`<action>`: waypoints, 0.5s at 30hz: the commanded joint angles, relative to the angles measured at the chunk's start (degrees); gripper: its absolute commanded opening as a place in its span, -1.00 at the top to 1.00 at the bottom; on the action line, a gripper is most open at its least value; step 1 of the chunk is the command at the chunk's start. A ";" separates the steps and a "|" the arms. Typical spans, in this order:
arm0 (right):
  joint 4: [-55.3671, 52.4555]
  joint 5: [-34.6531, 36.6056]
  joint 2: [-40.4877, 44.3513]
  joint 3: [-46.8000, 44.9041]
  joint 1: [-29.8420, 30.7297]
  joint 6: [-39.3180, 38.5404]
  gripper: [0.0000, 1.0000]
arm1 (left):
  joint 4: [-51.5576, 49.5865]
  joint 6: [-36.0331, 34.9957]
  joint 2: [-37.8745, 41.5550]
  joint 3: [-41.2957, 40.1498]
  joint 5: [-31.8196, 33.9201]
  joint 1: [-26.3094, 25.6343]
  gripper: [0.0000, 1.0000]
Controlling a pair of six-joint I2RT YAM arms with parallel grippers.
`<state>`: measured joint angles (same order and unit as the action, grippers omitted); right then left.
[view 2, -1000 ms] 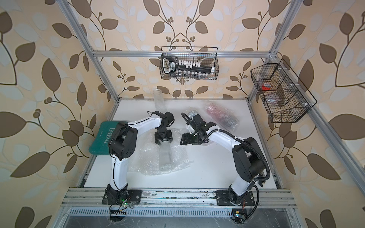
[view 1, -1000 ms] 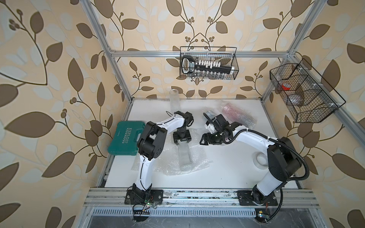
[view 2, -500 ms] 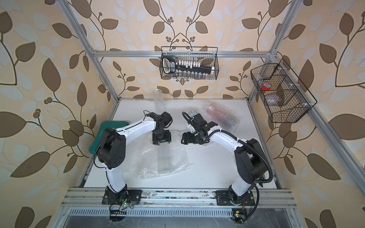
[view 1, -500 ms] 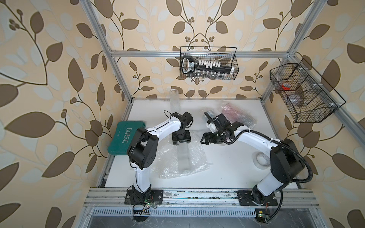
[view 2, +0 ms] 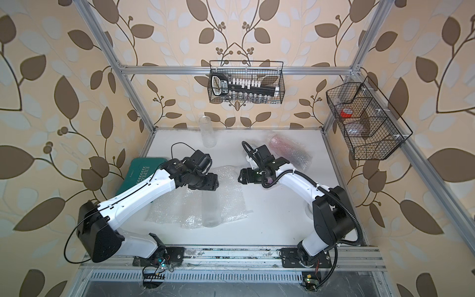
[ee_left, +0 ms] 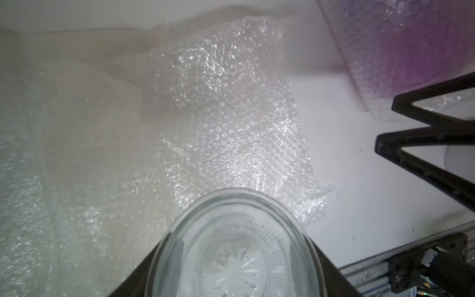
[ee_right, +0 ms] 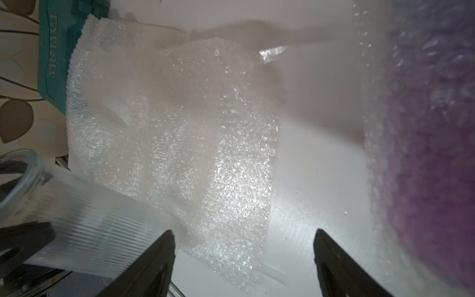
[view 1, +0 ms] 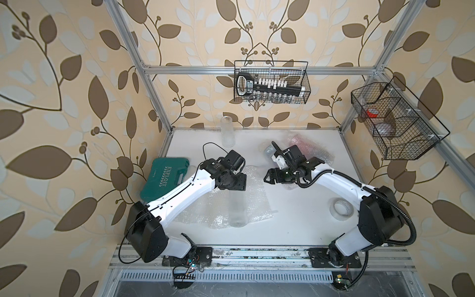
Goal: Unwrap the vase from the bubble wrap
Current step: Pick up the vase from the bubble wrap, then place the vase at the center of the board.
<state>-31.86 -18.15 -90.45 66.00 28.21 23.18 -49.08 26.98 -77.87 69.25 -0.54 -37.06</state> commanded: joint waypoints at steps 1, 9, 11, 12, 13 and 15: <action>-0.49 0.63 0.90 0.41 -0.12 0.35 -0.67 | 5.75 -4.46 6.21 1.31 3.72 0.10 1.00; -2.45 1.30 1.58 2.80 -0.15 -0.14 -0.66 | 3.81 -6.67 5.12 11.93 11.51 2.14 1.00; -3.37 1.41 1.87 3.64 -0.11 -0.28 -0.67 | 3.73 -6.69 4.37 13.92 12.52 5.37 1.00; -3.92 1.49 2.22 4.12 -0.11 -0.33 -0.67 | 3.74 -6.52 3.71 14.84 12.33 7.92 1.00; -4.39 1.66 2.58 4.50 -0.17 -0.45 -0.67 | 3.57 -6.28 2.74 15.92 12.08 10.95 1.00; -5.40 2.25 3.41 5.29 -0.17 -0.52 -0.67 | 3.91 -6.27 0.80 17.77 11.70 16.15 1.00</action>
<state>-34.70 -17.28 -89.43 68.47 28.21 23.11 -48.16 21.37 -75.75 82.98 7.94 -26.35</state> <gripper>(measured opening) 0.833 0.694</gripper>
